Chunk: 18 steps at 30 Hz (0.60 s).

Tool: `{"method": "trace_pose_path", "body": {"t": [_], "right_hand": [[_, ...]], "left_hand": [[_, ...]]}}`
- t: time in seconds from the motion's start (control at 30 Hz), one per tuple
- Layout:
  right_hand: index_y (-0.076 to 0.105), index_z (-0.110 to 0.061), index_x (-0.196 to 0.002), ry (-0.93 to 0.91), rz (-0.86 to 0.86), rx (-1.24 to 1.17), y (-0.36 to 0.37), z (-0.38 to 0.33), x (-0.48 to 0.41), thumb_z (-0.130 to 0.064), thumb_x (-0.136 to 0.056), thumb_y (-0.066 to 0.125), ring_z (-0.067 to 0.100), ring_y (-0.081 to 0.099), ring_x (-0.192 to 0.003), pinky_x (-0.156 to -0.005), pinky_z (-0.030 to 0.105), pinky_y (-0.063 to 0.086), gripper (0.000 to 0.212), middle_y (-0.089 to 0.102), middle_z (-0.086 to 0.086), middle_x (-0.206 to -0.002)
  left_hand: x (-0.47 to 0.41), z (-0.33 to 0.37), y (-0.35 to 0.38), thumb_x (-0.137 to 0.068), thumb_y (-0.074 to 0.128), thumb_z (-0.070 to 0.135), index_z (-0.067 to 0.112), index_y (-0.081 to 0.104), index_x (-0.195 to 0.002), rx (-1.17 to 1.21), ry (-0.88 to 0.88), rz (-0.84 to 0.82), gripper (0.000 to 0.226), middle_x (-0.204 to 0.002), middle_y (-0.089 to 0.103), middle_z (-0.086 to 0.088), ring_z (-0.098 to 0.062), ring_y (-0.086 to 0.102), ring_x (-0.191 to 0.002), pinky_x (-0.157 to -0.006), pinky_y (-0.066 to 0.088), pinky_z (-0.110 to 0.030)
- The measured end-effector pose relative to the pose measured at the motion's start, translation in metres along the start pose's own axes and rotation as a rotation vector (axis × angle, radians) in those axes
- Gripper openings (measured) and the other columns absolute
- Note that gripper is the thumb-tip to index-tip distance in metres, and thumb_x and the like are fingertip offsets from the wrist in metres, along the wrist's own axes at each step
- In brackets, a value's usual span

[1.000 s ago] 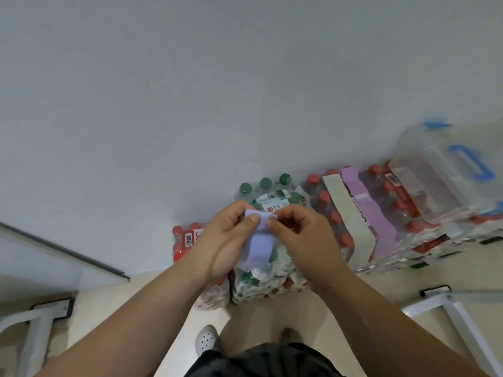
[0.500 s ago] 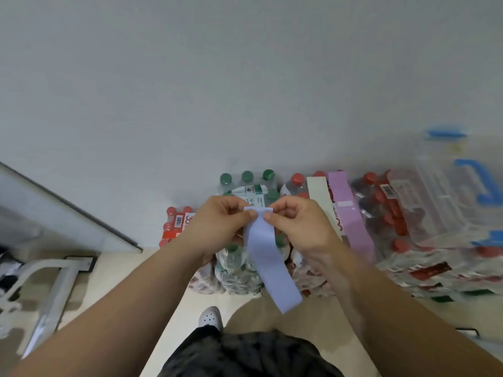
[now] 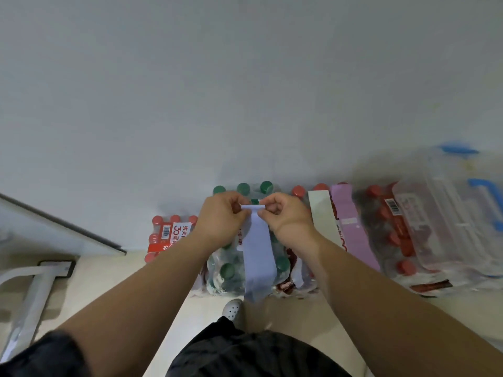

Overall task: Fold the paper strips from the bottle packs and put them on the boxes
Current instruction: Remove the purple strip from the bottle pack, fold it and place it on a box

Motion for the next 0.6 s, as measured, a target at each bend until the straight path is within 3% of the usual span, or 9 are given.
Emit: {"method": "trace_pose_path", "body": {"t": [0.07,0.2,0.3,0.4,0.6], "right_hand": [[0.068,-0.019,-0.088,0.014,0.017,0.001,-0.001,-0.005,-0.016,-0.011,-0.092,0.07,0.014,0.054,-0.069,-0.063,0.025,0.047,0.01,0.062,0.004,-0.075],[0.07,-0.012,-0.095,0.033,0.065,0.103,-0.004,-0.008,-0.045,-0.012,-0.093,0.069,0.007,0.049,-0.058,-0.049,0.008,0.04,0.002,0.057,-0.005,-0.067],[0.071,-0.011,-0.095,-0.031,0.058,0.27,0.004,-0.008,-0.053,-0.013,-0.094,0.068,0.014,0.054,-0.062,-0.06,0.029,0.047,0.004,0.061,-0.002,-0.071],[0.071,-0.009,-0.095,-0.057,0.063,0.382,0.009,-0.004,-0.055,-0.015,-0.093,0.068,0.024,0.062,-0.07,-0.065,0.041,0.054,0.007,0.07,0.01,-0.081],[0.066,-0.014,-0.114,-0.001,0.086,0.291,0.002,0.001,-0.051,-0.025,-0.086,0.077,0.018,0.065,-0.082,-0.078,0.036,0.056,0.031,0.065,-0.004,-0.084]], "left_hand": [[-0.02,0.001,-0.002,-0.085,0.069,0.013,0.017,0.07,-0.08,-0.001,0.033,-0.016,0.006,-0.064,0.06,0.004,-0.01,0.051,-0.056,-0.054,0.044,-0.025],[-0.055,-0.001,-0.002,-0.082,0.066,0.009,0.014,0.071,-0.079,-0.042,0.094,-0.042,0.008,-0.067,0.064,0.001,-0.015,0.054,-0.059,-0.057,0.045,-0.027],[-0.067,-0.006,0.012,-0.081,0.063,0.007,0.011,0.072,-0.081,-0.162,0.163,-0.103,0.01,-0.074,0.068,-0.006,-0.024,0.058,-0.066,-0.06,0.047,-0.032],[-0.07,-0.011,0.023,-0.079,0.064,0.011,0.012,0.07,-0.08,-0.3,0.234,-0.09,0.007,-0.078,0.062,-0.006,-0.028,0.058,-0.071,-0.059,0.046,-0.033],[-0.059,-0.012,0.026,-0.081,0.067,0.017,0.015,0.067,-0.097,-0.405,0.36,0.012,0.016,-0.093,0.061,-0.006,-0.028,0.058,-0.082,-0.068,0.053,-0.043]]}}
Point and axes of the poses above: each hand's wrist, its own x-axis away from the middle knuckle, its own y-axis out of the palm, z = x × y, the point moved 8 cm from there along -x, towards the middle knuckle
